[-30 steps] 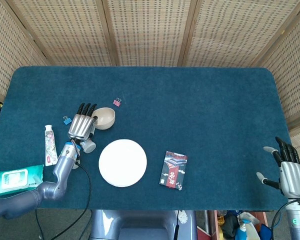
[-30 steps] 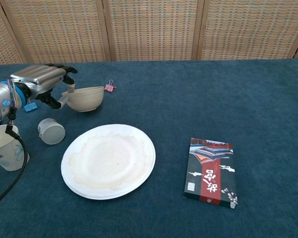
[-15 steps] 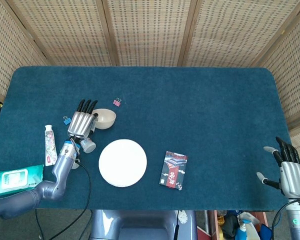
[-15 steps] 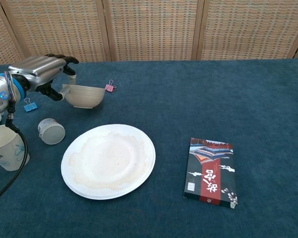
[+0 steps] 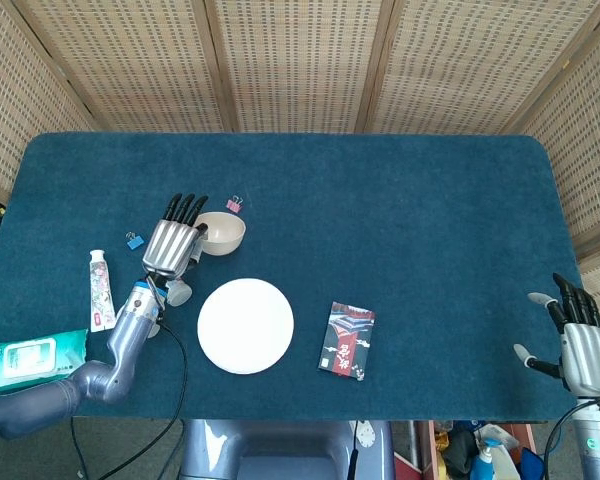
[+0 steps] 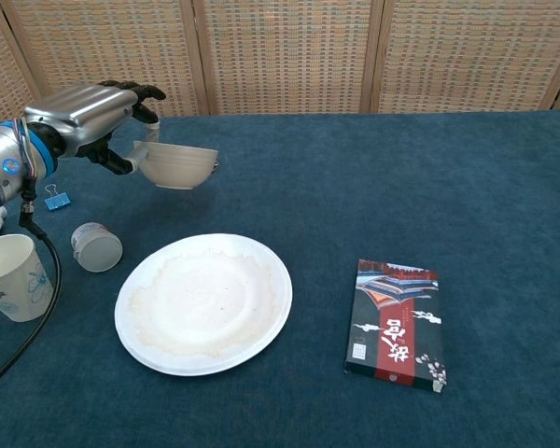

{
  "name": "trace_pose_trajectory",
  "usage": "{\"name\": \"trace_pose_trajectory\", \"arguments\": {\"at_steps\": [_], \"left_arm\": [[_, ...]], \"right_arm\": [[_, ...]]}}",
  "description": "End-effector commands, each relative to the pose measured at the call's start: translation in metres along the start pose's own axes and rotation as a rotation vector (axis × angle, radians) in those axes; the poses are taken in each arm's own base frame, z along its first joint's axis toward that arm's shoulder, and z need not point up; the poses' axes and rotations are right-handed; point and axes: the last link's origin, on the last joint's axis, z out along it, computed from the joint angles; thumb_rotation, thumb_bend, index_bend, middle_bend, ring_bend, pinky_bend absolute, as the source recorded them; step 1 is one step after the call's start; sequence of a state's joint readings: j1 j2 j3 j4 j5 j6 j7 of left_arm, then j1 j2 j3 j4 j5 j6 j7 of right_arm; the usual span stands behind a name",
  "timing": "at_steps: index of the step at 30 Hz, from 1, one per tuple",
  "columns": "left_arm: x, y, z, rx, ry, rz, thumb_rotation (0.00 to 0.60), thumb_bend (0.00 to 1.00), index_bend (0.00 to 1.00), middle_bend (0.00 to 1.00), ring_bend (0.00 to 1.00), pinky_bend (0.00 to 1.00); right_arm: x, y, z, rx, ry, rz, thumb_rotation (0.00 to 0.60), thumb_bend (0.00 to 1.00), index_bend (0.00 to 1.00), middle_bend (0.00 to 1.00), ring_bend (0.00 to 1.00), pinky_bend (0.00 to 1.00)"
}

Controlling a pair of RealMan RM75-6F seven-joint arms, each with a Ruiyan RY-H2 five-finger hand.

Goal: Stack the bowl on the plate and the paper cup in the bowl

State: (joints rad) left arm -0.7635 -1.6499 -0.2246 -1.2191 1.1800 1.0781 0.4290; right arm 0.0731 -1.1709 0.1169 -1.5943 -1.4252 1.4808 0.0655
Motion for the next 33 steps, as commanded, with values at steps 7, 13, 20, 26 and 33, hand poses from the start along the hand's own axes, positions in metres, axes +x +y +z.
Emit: {"name": "trace_pose_trajectory", "arguments": {"at_steps": [7,13,20,26,33], "left_arm": [[0.017,0.032,-0.024,-0.14,0.058,-0.027,0.6,0.54,0.67,0.08,0.0,0.0],[0.024,0.043,-0.048,-0.216,0.069,-0.053,0.6,0.54,0.67,0.08,0.0,0.0],[0.026,0.042,-0.074,-0.263,0.056,-0.081,0.6,0.54,0.67,0.08,0.0,0.0],[0.019,0.043,-0.087,-0.288,0.02,-0.093,0.6,0.54,0.67,0.08,0.0,0.0],[0.008,0.05,-0.096,-0.317,-0.008,-0.097,0.6,0.54,0.67,0.08,0.0,0.0]], "right_arm": [[0.002,0.002,0.0,-0.007,0.006,0.006,0.6,0.15,0.22,0.0,0.0,0.0],[0.003,0.002,0.0,-0.008,0.011,0.008,0.6,0.15,0.22,0.0,0.0,0.0],[0.003,0.002,0.001,-0.011,0.013,0.008,0.6,0.15,0.22,0.0,0.0,0.0],[0.004,0.002,0.001,-0.01,0.019,0.01,0.6,0.15,0.22,0.0,0.0,0.0],[0.006,0.003,0.001,-0.016,0.027,0.014,0.6,0.15,0.22,0.0,0.0,0.0]]}}
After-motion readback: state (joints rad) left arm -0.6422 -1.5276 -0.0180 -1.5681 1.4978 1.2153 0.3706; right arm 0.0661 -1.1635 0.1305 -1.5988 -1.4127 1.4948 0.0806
